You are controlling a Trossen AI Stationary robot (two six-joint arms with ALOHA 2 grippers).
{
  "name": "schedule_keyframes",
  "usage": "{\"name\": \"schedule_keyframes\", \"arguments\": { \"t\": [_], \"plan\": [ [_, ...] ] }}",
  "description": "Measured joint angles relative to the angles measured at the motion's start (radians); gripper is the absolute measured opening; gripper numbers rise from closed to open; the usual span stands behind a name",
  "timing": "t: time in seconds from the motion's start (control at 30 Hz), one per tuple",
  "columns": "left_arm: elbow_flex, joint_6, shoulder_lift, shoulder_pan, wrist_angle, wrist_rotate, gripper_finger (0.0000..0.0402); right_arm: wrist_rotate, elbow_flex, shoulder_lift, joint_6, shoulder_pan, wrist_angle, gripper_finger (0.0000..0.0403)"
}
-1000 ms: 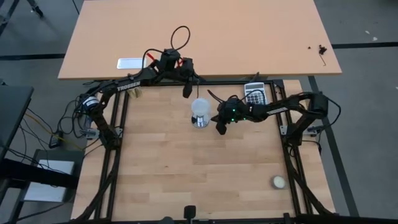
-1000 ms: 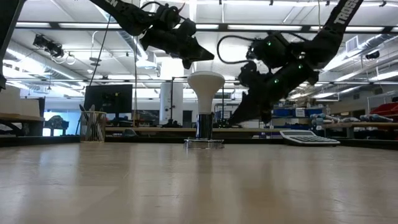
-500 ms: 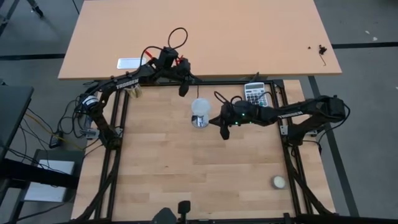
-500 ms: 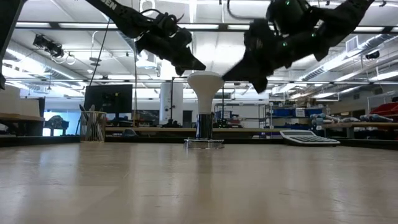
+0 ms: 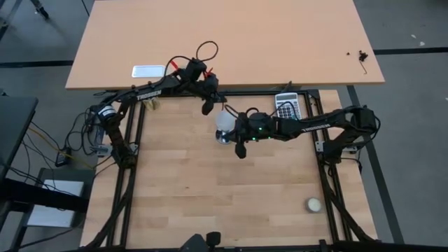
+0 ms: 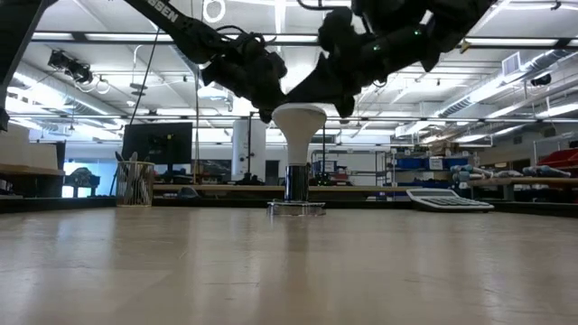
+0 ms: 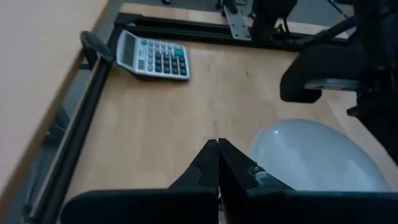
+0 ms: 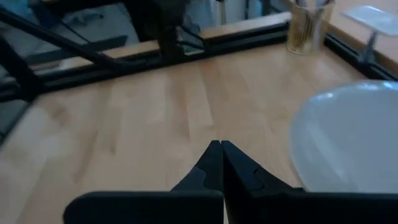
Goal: Screw lightbulb
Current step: Remove the white lightbulb from the silver lamp
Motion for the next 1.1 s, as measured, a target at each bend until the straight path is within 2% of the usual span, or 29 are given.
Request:
{"name": "schedule_keyframes", "arguments": {
  "t": [0.17,0.53,1.1],
  "plan": [
    [0.0,0.017,0.022,-0.015,-0.022,0.002,0.0,0.039,0.006,0.006,-0.001,0.0,-0.012,0.0003],
    [0.0,0.051,0.033,-0.052,-0.033,0.007,0.0,0.043,0.006,0.007,0.0,-0.036,-0.078,0.0003],
    [0.0,0.072,0.022,-0.043,-0.135,0.001,0.0,0.039,0.006,-0.022,-0.021,-0.087,-0.197,0.0003]
  ]
}}
